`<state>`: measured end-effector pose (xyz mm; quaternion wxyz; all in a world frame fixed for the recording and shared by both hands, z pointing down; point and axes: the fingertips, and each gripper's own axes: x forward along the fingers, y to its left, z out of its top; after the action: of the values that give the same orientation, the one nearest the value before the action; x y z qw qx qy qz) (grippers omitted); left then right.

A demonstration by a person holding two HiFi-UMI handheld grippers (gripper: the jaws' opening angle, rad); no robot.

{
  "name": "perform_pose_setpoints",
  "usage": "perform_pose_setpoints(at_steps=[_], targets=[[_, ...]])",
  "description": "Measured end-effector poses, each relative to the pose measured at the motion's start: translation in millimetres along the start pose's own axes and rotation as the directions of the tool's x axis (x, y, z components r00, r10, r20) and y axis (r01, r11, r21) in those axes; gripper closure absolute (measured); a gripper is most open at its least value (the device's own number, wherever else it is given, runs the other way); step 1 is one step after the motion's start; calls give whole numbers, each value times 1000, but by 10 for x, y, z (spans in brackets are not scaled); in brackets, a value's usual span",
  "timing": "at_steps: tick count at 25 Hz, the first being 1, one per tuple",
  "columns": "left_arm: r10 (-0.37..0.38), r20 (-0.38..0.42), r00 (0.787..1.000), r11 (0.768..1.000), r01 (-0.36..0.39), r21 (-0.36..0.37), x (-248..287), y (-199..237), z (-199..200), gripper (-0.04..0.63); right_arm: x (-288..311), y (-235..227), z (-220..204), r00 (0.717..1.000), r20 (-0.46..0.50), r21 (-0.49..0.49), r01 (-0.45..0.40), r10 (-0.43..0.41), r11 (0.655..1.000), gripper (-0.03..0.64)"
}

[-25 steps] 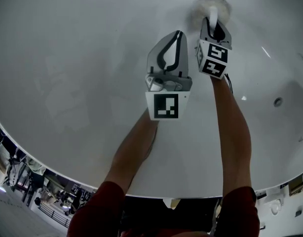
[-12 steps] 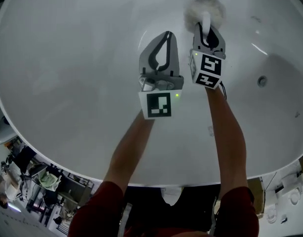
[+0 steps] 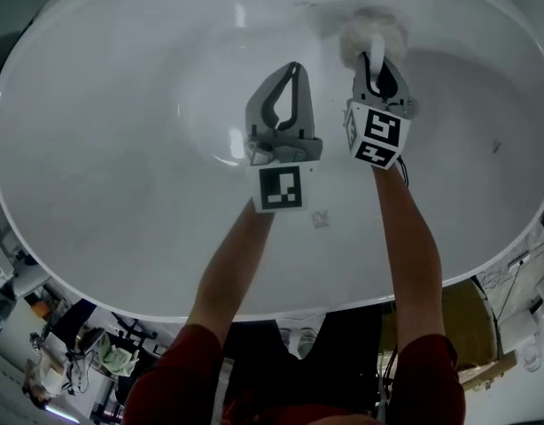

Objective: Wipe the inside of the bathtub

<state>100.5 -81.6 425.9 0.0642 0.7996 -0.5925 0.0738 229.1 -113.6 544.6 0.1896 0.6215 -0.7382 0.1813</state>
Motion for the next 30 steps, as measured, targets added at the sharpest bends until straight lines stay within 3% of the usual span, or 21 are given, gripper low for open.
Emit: perform_pose_setpoints(at_steps=[8,14,22,30], targets=[[-111,-2,994,994,111,14,494,-1277,85,580,-323,-1653,-33,983,23,51,181,-183,982,522],[-161,-20,987,986,161,31,758,-1830,35,580,-338,-2431,-77,959,27,100,277,-281,956,522],[-169,-27,985,984,170,45,958,-2025,-127,580,-118,-2544,-157,950,68,104,297,-304,949,522],[-147,-41,988,988,149,43,851,-1733,-192,580,13,-2315,-67,950,71,119,294,-303,948,522]])
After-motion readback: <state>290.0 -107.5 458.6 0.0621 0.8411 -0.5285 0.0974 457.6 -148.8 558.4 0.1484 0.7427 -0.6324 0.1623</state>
